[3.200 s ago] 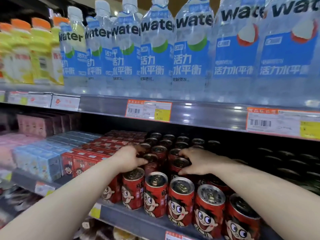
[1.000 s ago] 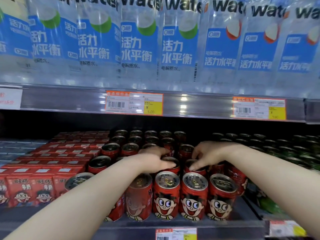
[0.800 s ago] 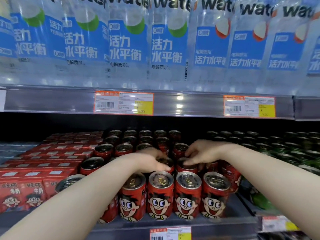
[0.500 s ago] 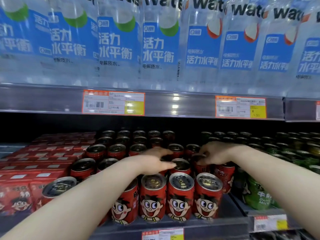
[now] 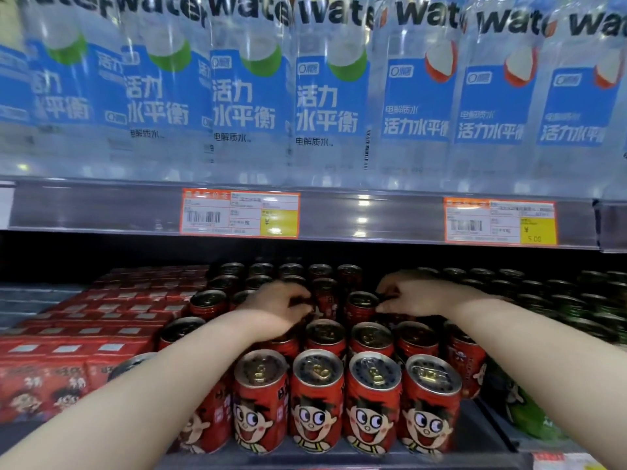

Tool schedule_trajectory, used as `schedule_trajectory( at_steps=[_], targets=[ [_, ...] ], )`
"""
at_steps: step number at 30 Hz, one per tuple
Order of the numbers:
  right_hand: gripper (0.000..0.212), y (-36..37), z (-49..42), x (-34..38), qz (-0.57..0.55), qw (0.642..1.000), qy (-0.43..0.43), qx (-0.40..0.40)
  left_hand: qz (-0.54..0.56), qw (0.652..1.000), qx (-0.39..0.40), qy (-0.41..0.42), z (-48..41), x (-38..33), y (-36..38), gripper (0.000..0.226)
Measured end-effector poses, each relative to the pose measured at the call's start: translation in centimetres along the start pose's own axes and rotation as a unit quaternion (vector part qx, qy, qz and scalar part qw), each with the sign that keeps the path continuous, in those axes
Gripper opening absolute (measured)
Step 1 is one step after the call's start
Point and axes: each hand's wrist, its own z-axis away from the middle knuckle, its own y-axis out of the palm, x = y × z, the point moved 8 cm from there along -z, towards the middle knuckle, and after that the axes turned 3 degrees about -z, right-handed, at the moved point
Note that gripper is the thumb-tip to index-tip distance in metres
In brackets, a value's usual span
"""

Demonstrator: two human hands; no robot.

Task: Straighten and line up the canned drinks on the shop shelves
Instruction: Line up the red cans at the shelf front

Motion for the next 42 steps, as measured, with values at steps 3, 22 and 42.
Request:
schedule_trajectory(
  at_steps=[3, 22, 42],
  targets=[
    [0.066, 2.1, -2.3, 1.3, -0.007, 1.0, 0.002, 0.022, -0.063, 0.995, -0.003, -0.075, 0.9, 5.1, -1.8, 0.04],
    [0.077, 5.2, -6.7, 7.7, -0.06, 0.994, 0.006, 0.089, -0.152, 0.972, 0.121, -0.129, 3.5, 11.7, -0.6, 0.062],
    [0.073, 2.8, -3.3, -3.3, -0.028, 0.991, 0.121, 0.043, -0.112, 0.978, 0.175, -0.023, 2.4, 2.1, 3.2, 0.057]
  ],
)
